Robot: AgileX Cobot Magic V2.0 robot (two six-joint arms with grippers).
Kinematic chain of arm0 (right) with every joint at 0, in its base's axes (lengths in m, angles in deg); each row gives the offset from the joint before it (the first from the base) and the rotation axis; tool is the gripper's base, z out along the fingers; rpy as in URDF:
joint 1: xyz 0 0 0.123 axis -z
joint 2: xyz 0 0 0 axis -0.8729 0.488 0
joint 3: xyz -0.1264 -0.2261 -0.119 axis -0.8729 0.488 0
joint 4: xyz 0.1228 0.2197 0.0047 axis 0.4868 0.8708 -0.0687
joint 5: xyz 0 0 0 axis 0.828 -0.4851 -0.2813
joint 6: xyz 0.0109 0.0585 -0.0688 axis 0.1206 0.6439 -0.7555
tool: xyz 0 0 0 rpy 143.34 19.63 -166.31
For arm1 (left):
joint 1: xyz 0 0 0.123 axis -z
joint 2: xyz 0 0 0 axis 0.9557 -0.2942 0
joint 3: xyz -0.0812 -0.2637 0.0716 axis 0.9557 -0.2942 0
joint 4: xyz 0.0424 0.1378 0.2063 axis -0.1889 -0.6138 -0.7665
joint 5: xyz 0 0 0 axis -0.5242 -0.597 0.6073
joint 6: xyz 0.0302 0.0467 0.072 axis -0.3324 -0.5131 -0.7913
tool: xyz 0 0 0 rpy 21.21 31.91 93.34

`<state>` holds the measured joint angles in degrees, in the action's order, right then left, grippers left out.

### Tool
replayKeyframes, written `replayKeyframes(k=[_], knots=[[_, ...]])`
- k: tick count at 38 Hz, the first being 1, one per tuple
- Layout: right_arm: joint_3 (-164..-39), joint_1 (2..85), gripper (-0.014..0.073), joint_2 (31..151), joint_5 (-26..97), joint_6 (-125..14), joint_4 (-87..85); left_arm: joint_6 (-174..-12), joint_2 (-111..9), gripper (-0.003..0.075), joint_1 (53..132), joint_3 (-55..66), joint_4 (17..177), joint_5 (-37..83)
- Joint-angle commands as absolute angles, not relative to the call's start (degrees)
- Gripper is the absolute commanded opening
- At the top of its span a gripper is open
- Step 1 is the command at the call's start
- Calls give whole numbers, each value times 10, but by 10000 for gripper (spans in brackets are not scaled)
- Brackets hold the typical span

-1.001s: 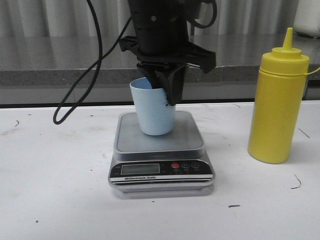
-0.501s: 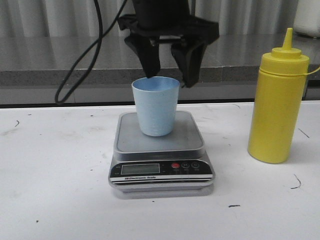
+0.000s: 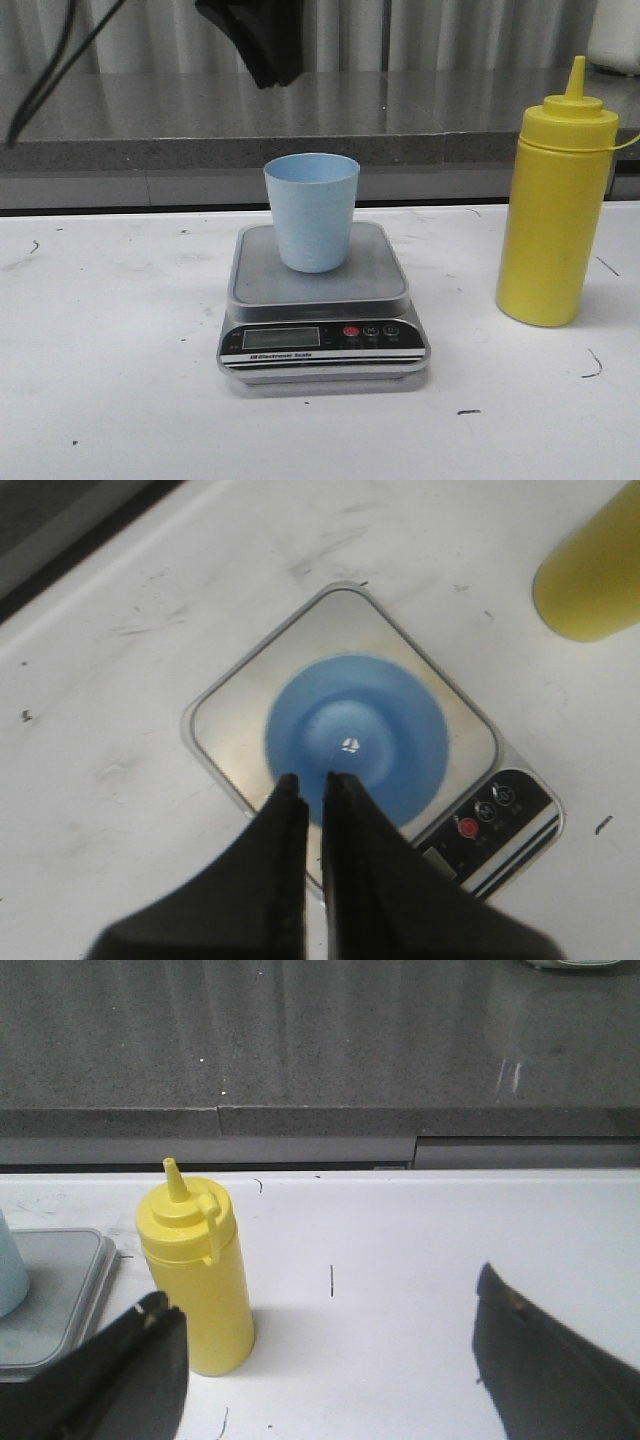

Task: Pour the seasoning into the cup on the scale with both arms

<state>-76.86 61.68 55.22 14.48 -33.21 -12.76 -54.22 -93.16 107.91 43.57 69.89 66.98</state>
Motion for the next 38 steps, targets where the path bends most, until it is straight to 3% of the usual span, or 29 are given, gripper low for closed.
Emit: replayKeyframes(k=[1,18,19,20,22,25,29,38], knots=[[-787,617,602,560,186,-337,-127,-532,-856,-20,1045,397,701,615],[-787,617,602,560,181,-337,-127,-524,-615,-20,844,97,752,450],[-787,617,602,560,181,-341,-127,-524,-599,18,838,80,752,442],[-787,617,602,560,180,-344,-127,-523,-577,140,832,64,753,432],[-787,617,602,560,180,-353,-127,-513,-538,287,819,28,755,412],[-787,617,602,560,180,-365,-127,-502,-480,363,804,-25,755,389],[-787,617,602,560,180,-365,-127,-500,-410,306,791,-78,755,365],[-787,617,602,561,183,-365,-127,-503,-277,43,790,-155,733,358]])
